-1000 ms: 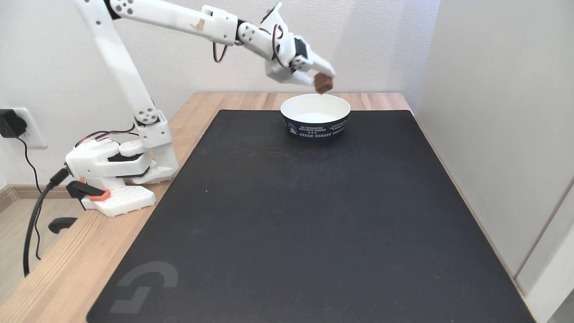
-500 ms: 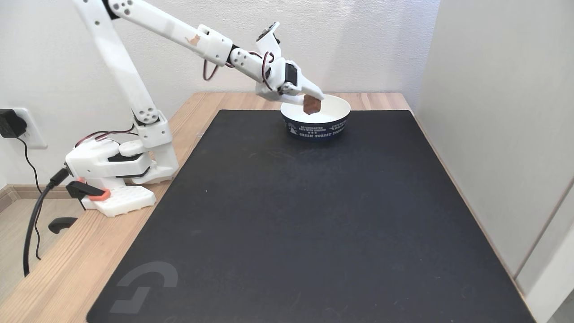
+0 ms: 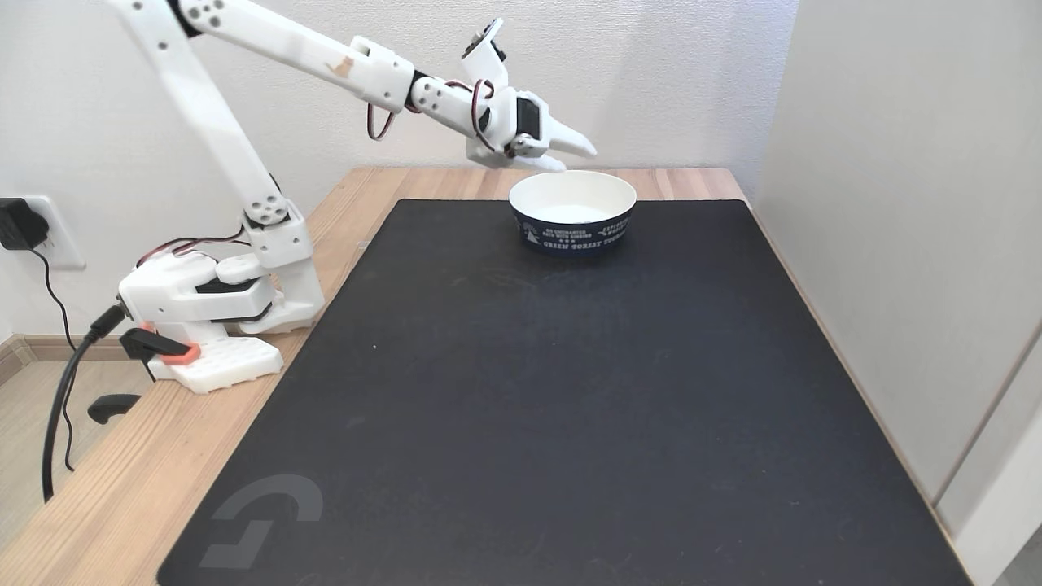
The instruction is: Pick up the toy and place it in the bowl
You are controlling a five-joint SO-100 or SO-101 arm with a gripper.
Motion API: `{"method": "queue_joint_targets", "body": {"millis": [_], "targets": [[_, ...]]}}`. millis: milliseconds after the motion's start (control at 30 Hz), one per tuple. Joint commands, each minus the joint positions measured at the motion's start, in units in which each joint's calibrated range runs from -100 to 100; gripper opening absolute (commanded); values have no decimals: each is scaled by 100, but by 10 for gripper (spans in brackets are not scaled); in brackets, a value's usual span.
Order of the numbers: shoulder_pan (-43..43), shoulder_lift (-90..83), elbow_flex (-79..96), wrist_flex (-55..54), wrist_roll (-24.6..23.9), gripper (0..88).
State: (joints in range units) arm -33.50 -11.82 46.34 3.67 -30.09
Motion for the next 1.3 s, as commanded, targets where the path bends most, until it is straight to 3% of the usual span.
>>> {"method": "queue_joint_targets", "body": {"millis": [0,233,300,367,467,567,833,1267], "targets": [[577,-1181,175,5,300,174],[2484,-3791,1923,522,1141,172],[2911,-4449,2554,556,1234,124],[3530,-5391,3581,556,1250,12],[3948,-6383,4699,556,1255,22],[4115,-7542,5339,1487,1386,20],[4057,-8759,5321,4645,2868,22],[3990,-8768,5321,4959,2952,25]]}}
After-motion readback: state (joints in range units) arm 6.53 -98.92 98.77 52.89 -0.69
